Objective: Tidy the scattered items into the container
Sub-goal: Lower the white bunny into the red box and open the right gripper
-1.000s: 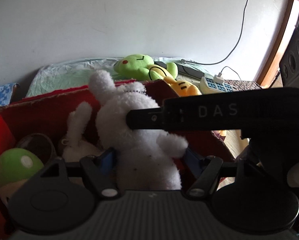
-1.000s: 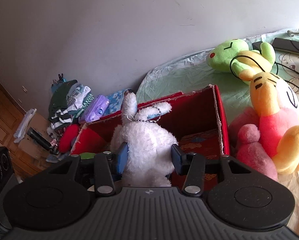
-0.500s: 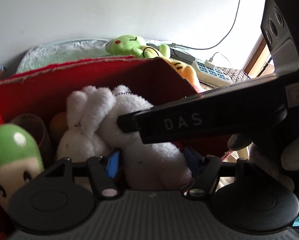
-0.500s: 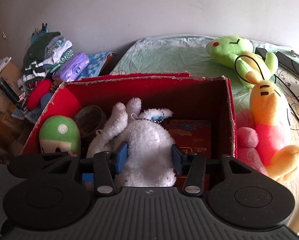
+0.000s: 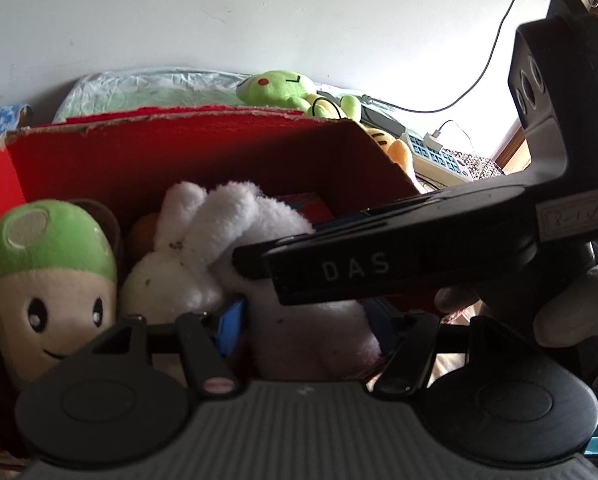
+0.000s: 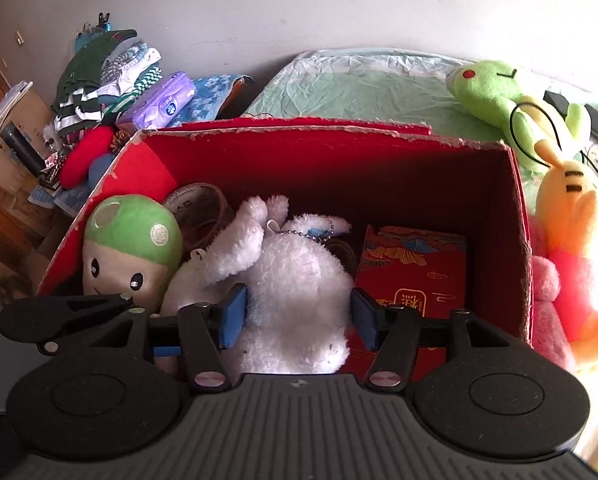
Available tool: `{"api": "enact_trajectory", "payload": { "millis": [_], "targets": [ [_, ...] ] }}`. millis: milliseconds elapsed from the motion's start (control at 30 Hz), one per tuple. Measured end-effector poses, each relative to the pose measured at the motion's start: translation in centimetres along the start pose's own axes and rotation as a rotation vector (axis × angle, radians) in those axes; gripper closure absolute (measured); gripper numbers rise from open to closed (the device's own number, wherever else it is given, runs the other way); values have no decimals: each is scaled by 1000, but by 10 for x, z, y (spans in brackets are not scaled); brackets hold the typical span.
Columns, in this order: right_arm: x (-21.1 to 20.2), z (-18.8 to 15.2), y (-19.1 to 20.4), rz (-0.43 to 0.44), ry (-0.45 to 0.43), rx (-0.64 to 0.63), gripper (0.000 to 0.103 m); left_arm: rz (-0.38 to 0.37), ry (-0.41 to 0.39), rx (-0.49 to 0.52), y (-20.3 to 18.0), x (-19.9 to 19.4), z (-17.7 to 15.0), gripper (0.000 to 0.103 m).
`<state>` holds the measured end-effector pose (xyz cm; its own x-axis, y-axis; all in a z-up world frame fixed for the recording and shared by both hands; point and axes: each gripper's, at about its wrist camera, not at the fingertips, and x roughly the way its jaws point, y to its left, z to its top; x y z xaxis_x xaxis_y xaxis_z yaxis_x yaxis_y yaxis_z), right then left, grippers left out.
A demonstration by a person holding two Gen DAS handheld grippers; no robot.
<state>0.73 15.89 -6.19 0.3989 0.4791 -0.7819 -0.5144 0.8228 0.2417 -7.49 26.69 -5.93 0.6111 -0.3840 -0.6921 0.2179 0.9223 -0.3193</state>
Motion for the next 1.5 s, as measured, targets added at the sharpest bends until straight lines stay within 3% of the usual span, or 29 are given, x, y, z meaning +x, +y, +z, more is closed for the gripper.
{"api": "enact_trajectory", "payload": {
  "millis": [133,167,267,467,533,667,1033,1267,1500],
  "targets": [
    [-1,-4,-5,26,-5,54,37,46,-24,62,-14,-2,2,35],
    [-1,-4,-4,25,-6,55,36,71,-39,85,-18,-3,4,28],
    [-9,-5,-4,27,-22,70,35,127,-82,151,-28,-9,3,24],
    [-32,-6,-18,54,-92,140,37,119,-63,116,-16,-9,2,25],
    [-36,-6,-23,47,-97,154,44,122,-64,117,-14,-11,1,25],
    [-29,-8,-25,79,-49,159,68,129,-56,127,-14,-7,1,24],
    [-19,-17,-13,69,-43,119,67,136,-39,128,-12,0,0,20],
    [-19,-21,-8,71,-49,103,48,146,-46,138,-13,-2,-1,20],
    [-35,-25,-16,121,-96,158,49,167,-68,145,-20,-12,-3,21]
  ]
}}
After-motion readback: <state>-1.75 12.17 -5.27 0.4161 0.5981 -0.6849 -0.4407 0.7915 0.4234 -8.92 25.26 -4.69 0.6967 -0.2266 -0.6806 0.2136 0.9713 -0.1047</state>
